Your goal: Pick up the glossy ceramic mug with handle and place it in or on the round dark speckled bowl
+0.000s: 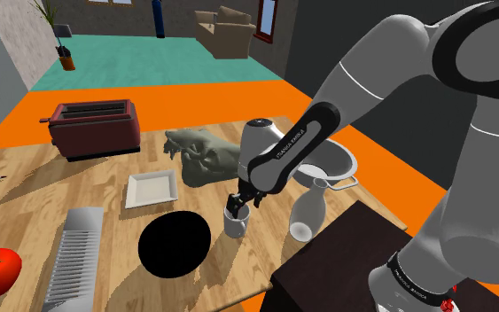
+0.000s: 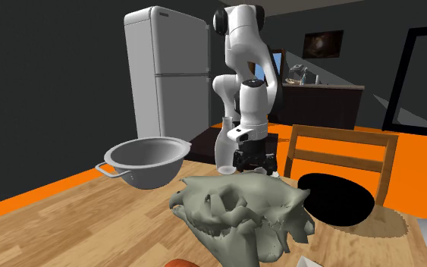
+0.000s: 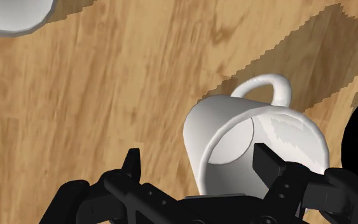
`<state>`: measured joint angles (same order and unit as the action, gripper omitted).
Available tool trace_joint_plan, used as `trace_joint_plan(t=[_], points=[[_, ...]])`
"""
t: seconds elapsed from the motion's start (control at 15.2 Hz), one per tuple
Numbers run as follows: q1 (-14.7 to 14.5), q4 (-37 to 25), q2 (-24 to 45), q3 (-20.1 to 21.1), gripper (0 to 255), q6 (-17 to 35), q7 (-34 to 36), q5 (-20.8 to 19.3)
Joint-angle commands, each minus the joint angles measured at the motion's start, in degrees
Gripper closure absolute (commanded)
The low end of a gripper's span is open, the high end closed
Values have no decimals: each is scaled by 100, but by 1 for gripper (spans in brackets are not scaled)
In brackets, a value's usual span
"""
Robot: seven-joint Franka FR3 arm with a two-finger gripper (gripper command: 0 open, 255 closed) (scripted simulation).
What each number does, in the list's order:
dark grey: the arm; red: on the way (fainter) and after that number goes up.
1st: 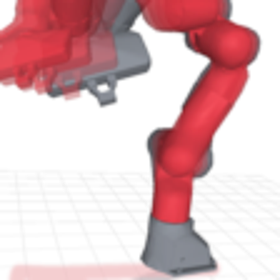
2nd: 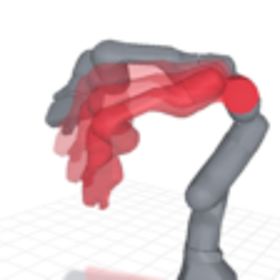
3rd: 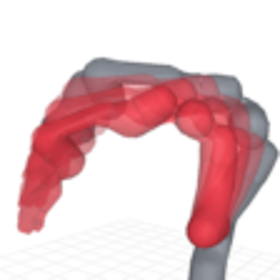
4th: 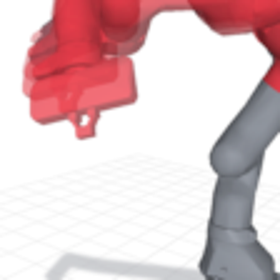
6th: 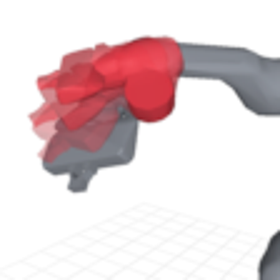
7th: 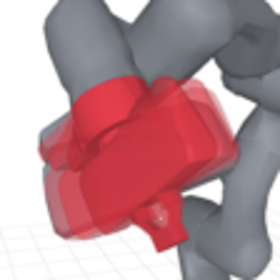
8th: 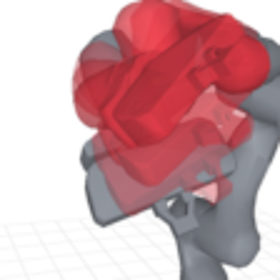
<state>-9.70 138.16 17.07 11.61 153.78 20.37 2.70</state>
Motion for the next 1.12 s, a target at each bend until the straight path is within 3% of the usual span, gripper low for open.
trace_joint_plan(t=[0.0, 0.2, 0.26, 0.86, 1.06], points=[[-1, 2, 3, 0, 0, 6, 2, -1], [-1, 2, 2, 0, 0, 4, 1, -1], [-1, 2, 2, 0, 255, 4, 1, -1], [-1, 2, 3, 0, 255, 6, 2, -1], [27, 21, -235, 38, 255, -210, -26, 58]])
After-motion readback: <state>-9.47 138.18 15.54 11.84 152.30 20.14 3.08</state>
